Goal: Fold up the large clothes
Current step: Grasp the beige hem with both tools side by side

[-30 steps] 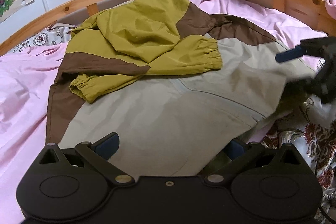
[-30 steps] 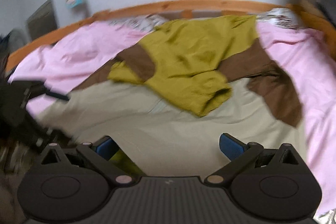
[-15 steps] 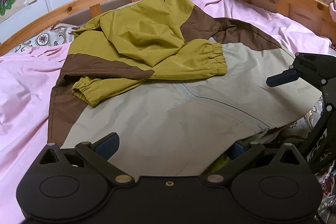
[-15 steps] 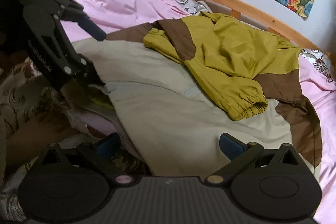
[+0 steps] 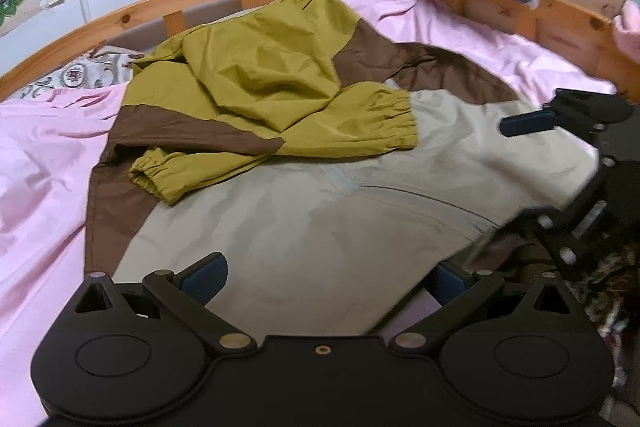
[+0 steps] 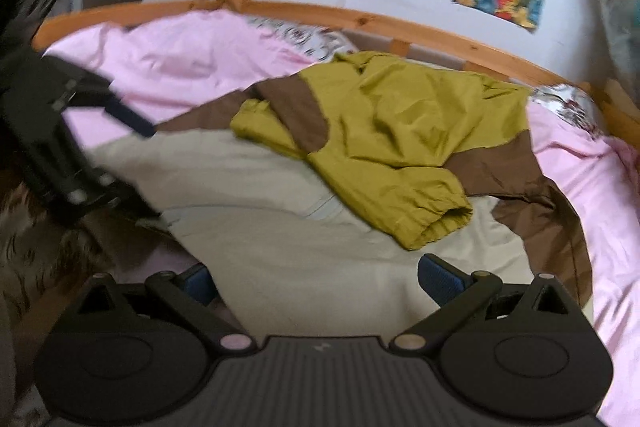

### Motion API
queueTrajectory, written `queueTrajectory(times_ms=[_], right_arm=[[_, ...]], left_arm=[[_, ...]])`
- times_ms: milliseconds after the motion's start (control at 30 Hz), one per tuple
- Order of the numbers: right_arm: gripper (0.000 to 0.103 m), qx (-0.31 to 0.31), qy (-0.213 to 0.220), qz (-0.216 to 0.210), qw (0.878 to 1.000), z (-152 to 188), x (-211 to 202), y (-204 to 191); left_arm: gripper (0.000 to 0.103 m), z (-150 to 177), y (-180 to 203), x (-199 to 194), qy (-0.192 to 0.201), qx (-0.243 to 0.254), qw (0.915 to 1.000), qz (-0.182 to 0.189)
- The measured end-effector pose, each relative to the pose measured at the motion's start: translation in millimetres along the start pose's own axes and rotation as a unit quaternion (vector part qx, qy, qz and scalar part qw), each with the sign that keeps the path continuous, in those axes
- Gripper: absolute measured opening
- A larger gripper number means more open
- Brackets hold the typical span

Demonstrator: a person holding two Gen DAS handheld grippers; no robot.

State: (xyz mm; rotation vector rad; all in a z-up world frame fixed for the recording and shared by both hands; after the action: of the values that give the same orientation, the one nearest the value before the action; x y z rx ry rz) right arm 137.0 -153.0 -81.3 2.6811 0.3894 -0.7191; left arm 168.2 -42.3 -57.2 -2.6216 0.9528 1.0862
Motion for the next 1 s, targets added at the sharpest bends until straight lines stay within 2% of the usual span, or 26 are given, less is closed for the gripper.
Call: queueTrajectory(times_ms=[200,267,333,433,567,667,733,800,900,967,1000], right_arm=[[0.102,0.039,0.013,0.010,0.999,-9,4,16],[0.102,0.056,0.018,0.013,0.998,-12,6,22],[0.102,0.079,0.022,0.014,0.997,-16,7,30],[0.102,0.119,0.022,0.013,0.993,-17,9,43],[0.102,0.145,0.019,0.028,0.989,-13,9,57],[0.102,0.143,0.010,0.047,0.989,-9,10,64],[0.102,0.119,-0.002,0.075,0.990,-4,10,66],[0.102,0.083,-0.020,0.109,0.990,2,12,68],[0.102,0.000,-0.056,0.187,0.981,15,16,79],[0.101,-0.037,-0.074,0.217,0.973,23,17,86],[0.099,-0.040,-0.080,0.222,0.971,26,18,88]], left_arm=[[0.102,4,19,-10,0.011,0.008,0.9982,0.058],[0.102,7,26,-7,0.006,0.019,0.9976,0.066],[0.102,12,31,1,-0.007,0.040,0.9981,0.046],[0.099,16,22,18,-0.031,0.065,0.9972,-0.024],[0.093,17,-12,20,-0.043,0.008,0.9971,-0.062],[0.085,22,-44,6,-0.048,-0.015,0.9927,-0.109],[0.084,27,-62,-8,-0.048,-0.020,0.9899,-0.132],[0.080,33,-73,-21,-0.046,-0.026,0.9890,-0.138],[0.075,44,-80,-28,-0.057,-0.018,0.9874,-0.146],[0.067,50,-79,-28,-0.061,-0.002,0.9870,-0.149],[0.059,53,-78,-26,-0.064,0.010,0.9858,-0.155]])
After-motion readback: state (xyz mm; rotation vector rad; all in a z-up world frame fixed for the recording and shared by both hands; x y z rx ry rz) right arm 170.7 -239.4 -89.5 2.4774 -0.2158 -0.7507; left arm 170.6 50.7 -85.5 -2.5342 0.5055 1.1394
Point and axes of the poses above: each gripper's, at about its wrist camera, not at the fingertips, and x roughly the way its jaws point, y to its right, z to its underside, the point moved 10 cm from there along x, roughly the way its jaws point, and after that the axes turned 12 degrees about z, right-handed, at the moved point
